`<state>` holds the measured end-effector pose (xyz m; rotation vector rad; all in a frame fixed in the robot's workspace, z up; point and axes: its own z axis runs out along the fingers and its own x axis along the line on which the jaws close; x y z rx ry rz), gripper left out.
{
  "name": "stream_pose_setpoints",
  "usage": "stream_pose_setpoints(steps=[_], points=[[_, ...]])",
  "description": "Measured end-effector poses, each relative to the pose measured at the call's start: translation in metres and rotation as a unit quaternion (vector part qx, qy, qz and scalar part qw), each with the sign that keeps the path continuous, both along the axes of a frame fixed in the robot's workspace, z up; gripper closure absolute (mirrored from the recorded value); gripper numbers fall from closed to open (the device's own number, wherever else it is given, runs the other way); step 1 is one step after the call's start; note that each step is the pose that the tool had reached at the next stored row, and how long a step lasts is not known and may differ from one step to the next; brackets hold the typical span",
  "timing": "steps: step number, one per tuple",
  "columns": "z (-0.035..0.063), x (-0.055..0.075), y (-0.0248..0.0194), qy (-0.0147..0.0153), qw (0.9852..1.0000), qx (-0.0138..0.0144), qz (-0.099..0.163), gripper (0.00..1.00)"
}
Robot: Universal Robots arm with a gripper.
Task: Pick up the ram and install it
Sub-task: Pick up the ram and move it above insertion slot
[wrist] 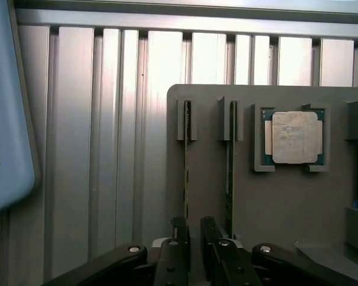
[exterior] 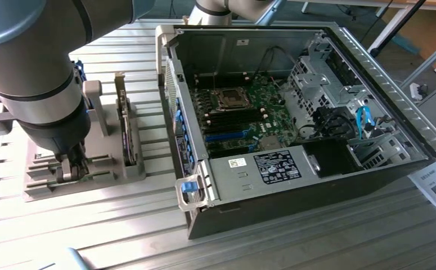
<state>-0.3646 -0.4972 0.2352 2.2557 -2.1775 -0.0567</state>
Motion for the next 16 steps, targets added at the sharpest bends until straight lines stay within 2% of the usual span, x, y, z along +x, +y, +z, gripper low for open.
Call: stream_pose_setpoints(steps=[2,5,16], points=[[-0.0002,0.0000,-0.0002,-0.0001,1.0000,0.0001,0.000,0.76],[-0.0001,0.0000,-0.0029,-0.0001,1.0000,0.0000,0.000,0.76],[-0.0069,0.0000,-0.0038,-0.0001,1.0000,0.0001,0.000,0.76]])
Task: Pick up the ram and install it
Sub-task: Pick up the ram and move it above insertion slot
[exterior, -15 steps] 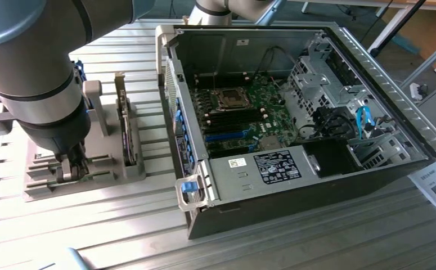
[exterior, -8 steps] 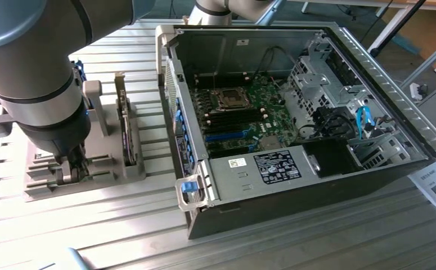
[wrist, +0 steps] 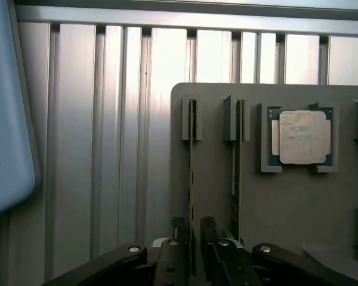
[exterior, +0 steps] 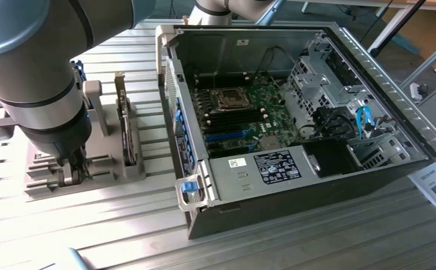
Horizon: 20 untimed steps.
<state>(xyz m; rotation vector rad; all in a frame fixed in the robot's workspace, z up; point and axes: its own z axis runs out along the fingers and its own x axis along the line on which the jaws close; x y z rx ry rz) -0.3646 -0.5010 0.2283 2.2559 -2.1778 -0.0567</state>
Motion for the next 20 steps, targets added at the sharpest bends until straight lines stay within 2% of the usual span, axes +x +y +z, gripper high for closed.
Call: stream_pose_setpoints(steps=[10,20], points=[[-0.0120,0.000,-0.0009,0.0001,1.0000,0.0000,0.000,0.76],[-0.0126,0.000,0.0006,0.0001,1.0000,-0.0001,0.000,0.76]])
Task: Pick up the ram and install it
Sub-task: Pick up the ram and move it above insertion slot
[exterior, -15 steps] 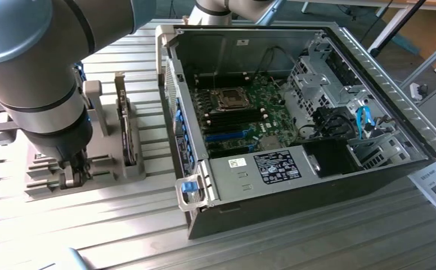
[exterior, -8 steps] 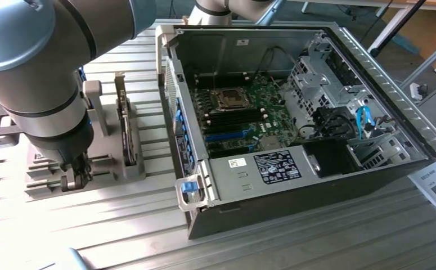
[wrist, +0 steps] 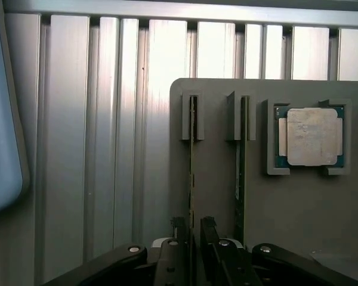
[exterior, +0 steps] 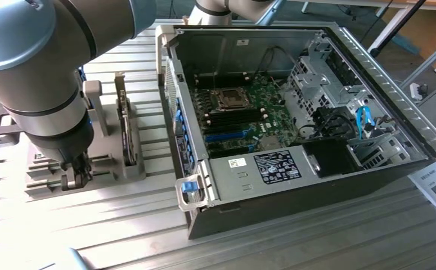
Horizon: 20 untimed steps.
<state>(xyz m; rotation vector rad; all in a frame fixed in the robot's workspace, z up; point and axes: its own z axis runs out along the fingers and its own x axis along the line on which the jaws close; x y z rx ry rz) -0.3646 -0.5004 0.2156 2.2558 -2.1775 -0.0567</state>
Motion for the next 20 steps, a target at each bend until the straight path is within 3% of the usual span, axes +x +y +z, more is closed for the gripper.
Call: stream_pose_setpoints(steps=[20], points=[[-0.0038,-0.0001,0.0000,-0.0001,1.0000,0.0001,0.000,0.76]])
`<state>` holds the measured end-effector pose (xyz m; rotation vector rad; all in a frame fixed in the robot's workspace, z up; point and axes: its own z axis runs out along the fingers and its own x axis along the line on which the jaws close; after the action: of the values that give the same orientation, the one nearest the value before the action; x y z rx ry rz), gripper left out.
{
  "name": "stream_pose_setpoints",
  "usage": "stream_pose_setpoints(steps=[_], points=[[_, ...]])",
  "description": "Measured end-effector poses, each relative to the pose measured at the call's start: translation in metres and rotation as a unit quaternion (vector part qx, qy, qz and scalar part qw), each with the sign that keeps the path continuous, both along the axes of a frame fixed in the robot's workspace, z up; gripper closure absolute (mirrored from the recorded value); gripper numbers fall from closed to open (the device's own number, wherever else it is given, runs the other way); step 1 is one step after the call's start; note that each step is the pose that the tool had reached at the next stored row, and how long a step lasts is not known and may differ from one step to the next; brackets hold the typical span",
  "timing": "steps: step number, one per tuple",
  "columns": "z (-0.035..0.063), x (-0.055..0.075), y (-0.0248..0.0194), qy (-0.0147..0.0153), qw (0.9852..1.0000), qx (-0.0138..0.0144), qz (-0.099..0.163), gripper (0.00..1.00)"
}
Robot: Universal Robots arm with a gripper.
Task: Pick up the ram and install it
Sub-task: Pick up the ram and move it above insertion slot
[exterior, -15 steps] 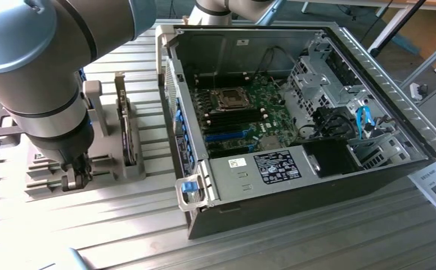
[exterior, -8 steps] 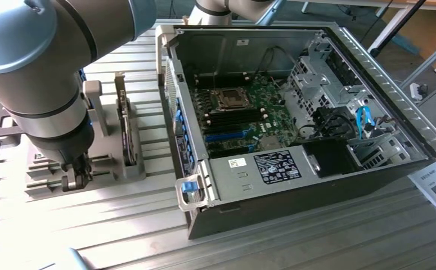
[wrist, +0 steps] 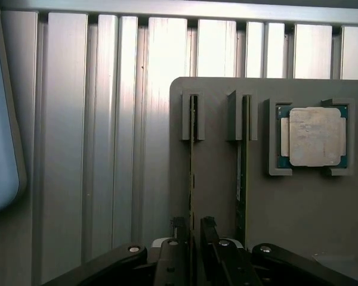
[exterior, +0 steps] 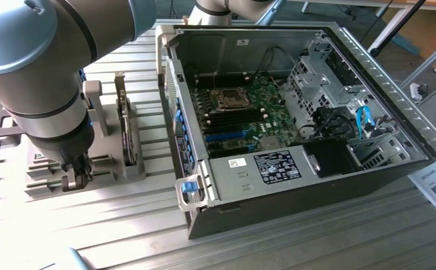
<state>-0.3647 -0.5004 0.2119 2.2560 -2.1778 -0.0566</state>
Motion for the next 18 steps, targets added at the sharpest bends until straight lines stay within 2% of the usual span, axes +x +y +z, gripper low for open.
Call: stream_pose_setpoints(steps=[14,15,17,18], points=[[0.0005,0.0000,0.0000,0.0001,1.0000,-0.0001,0.000,0.76],[0.0005,0.0000,0.0000,0.0001,1.0000,-0.0001,0.000,0.77],[0.0005,0.0000,0.0000,0.0001,1.0000,-0.0001,0.000,0.88],[0.0005,0.0000,0.0000,0.0001,1.0000,-0.0001,0.000,0.88]])
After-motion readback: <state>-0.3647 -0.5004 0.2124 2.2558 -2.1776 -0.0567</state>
